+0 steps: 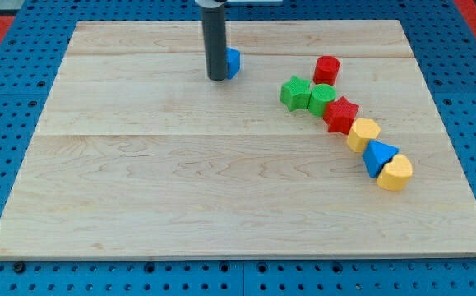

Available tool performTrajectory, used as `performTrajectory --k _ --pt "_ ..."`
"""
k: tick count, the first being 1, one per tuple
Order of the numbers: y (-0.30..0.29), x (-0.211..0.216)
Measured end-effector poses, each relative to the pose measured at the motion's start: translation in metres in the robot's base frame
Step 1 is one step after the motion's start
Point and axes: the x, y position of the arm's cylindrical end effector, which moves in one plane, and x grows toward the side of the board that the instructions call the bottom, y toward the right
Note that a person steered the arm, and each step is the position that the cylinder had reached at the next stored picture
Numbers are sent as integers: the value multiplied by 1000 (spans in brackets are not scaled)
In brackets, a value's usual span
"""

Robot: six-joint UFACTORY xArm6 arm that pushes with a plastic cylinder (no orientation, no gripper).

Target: Place the blue cube at the top center

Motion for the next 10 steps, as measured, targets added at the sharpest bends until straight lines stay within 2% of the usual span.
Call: performTrajectory --k 2,3,4,6,7,10 --pt "40 -22" --pt "27 -48" --pt "10 -55" --pt "-31 -53" --pt "-34 -41" --pt "-77 -41"
